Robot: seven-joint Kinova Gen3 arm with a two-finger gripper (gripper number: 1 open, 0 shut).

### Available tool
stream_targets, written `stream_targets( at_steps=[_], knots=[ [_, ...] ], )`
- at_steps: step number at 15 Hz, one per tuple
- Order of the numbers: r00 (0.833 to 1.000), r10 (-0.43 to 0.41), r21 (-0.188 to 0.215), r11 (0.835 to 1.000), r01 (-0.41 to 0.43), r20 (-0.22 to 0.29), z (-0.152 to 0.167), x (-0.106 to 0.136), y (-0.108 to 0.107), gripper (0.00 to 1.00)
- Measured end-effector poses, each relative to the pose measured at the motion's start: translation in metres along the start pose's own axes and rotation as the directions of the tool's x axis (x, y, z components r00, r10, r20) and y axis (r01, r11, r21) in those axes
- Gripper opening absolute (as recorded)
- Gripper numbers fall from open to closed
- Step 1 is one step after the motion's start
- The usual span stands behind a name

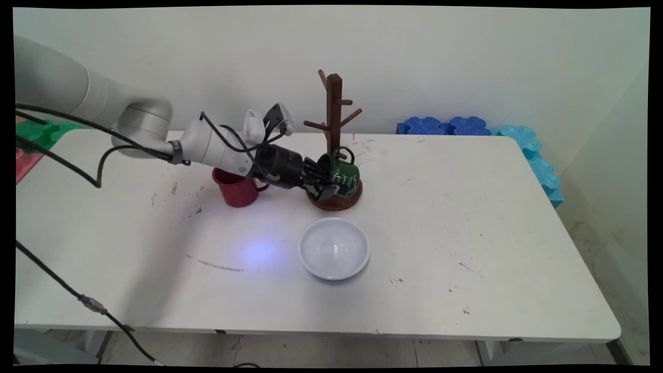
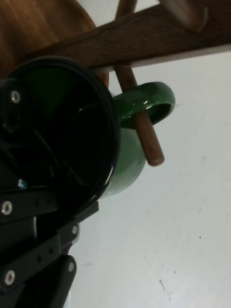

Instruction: Place the picked object on the table

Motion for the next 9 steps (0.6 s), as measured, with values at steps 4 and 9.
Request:
stream_targets(
  at_steps=[4, 9],
  knots=[
    [1.0, 0.026, -0.006, 1.0, -0.026, 0.002, -0.0031, 0.0019, 0.0028, 0.0],
    [0.999, 0.051, -0.025, 0.998, -0.051, 0.007, -0.0067, 0.0042, 0.01, 0.0]
  ],
)
